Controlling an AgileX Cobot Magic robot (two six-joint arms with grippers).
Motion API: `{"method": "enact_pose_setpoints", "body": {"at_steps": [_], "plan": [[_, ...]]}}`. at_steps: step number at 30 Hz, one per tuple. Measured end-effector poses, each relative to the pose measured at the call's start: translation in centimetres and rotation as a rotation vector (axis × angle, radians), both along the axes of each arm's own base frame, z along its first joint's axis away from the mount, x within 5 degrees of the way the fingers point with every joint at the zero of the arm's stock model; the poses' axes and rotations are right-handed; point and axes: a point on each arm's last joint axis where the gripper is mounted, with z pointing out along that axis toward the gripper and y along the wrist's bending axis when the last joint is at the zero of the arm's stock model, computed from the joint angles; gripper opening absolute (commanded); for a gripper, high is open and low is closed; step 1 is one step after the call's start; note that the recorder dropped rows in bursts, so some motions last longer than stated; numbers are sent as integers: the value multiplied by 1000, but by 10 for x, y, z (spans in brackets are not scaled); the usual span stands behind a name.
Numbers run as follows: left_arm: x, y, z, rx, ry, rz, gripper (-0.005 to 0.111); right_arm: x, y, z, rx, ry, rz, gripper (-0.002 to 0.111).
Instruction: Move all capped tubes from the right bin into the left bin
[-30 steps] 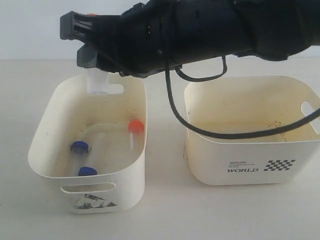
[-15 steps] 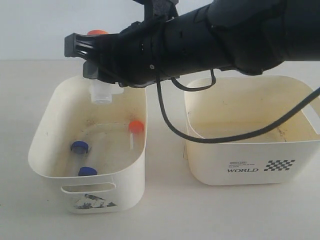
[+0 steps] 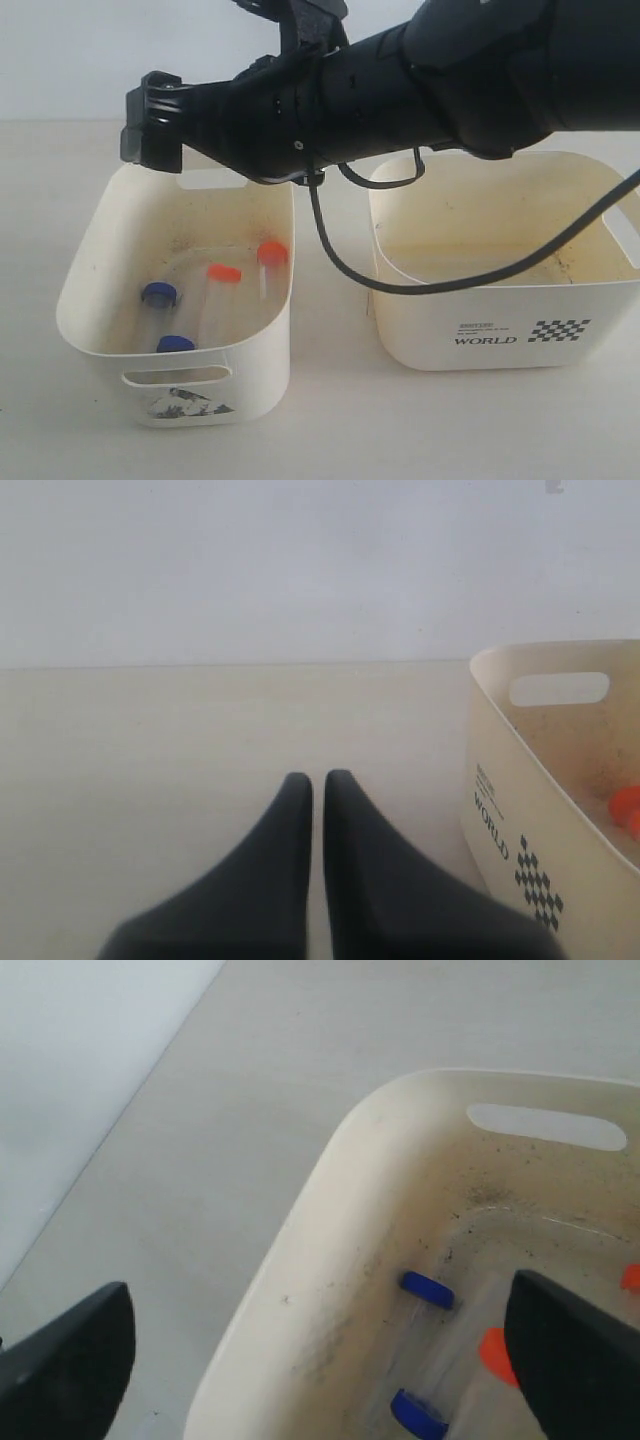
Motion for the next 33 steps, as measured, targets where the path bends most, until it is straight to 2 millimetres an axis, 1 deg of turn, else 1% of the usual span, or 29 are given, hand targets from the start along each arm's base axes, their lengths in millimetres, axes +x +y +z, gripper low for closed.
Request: {"method": "enact_pose_setpoints", "body": {"at_steps": [13, 15, 16, 18, 19, 22, 23, 25, 33], "plan": [[0, 0, 0, 0, 0, 0, 4, -3, 1, -1, -3, 20, 31, 93], [0, 0, 0, 0, 0, 0, 4, -3, 1, -1, -3, 20, 31, 89], [0, 0, 0, 0, 0, 0, 4, -3, 1, -1, -3, 20, 31, 84], [0, 0, 0, 0, 0, 0, 4, -3, 1, -1, -3, 21, 33, 66], [0, 0, 0, 0, 0, 0, 4, -3, 1, -1, -3, 21, 32, 53], [0, 0, 0, 0, 0, 0, 4, -5, 2, -2, -4, 33, 49, 7], [0, 0, 0, 0, 0, 0, 4, -6, 2, -2, -5, 40, 59, 1], [0, 0, 0, 0, 0, 0, 4, -8, 3, -3, -7, 58, 84, 3], [0, 0, 0, 0, 0, 0, 4, -12, 5, -4, -10, 83, 119, 3]]}}
